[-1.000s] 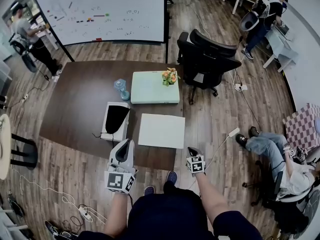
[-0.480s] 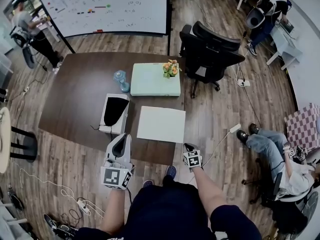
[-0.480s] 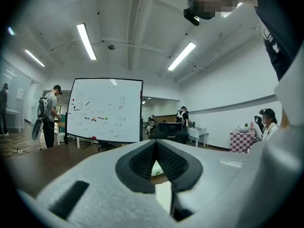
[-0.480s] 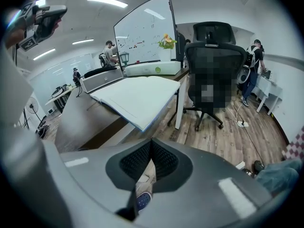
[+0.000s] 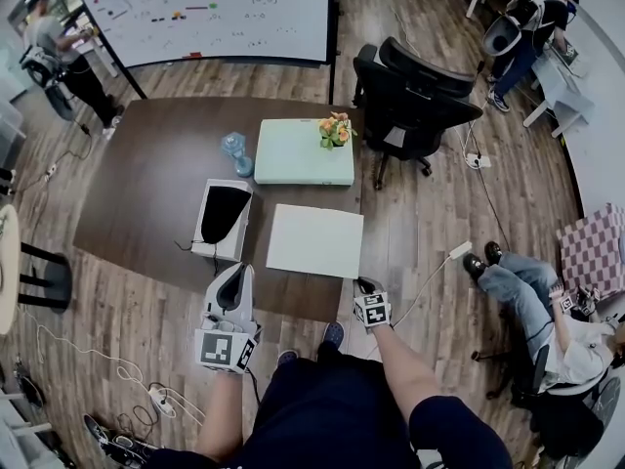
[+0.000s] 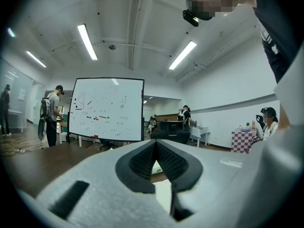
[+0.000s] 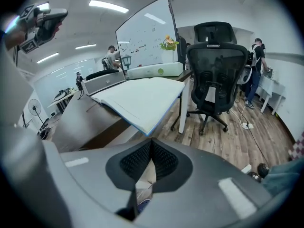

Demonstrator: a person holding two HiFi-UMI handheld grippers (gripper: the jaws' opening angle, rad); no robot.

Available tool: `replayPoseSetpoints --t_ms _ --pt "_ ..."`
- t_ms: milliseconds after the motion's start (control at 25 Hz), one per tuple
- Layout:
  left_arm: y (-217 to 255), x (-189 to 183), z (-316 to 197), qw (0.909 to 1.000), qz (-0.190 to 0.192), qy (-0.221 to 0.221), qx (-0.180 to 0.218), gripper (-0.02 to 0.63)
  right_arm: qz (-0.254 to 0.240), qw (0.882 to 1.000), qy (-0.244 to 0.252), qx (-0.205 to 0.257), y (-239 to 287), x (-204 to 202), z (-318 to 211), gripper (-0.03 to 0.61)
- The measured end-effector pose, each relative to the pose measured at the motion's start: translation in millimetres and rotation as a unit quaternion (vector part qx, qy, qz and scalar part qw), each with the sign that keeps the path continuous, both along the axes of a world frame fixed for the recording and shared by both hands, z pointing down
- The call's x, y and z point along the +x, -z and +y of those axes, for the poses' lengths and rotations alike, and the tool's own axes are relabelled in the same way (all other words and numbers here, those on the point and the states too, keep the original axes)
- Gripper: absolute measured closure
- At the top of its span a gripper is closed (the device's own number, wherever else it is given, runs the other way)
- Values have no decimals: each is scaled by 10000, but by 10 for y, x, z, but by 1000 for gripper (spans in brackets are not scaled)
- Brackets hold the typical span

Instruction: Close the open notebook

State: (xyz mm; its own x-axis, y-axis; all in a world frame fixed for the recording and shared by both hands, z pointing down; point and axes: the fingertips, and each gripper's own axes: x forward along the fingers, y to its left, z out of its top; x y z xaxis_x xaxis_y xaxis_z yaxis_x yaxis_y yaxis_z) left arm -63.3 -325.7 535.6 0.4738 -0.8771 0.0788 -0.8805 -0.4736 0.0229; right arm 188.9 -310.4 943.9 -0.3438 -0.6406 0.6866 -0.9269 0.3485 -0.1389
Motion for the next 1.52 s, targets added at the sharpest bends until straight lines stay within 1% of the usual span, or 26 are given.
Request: replayPoseSetpoints --t_ms 320,680,1000,1320,1520 --pt "-48 -51 60 10000 -36 43 -59 618 -129 9982 25 585 264 16 -56 571" --pt "33 -110 123 10000 -35 60 25 618 -221 9934 3 1123 630 -6 -72 571" --pt "112 -77 170 10000 -33 9 90 618 -263 9902 -58 1373 883 -24 -114 571" --pt "187 -102 194 9998 -5 3 197 618 -224 9860 137 1645 1115 -89 -202 571" --pt "193 -108 216 9998 22 -42 217 618 -226 9850 184 1701 1224 -158 -220 571"
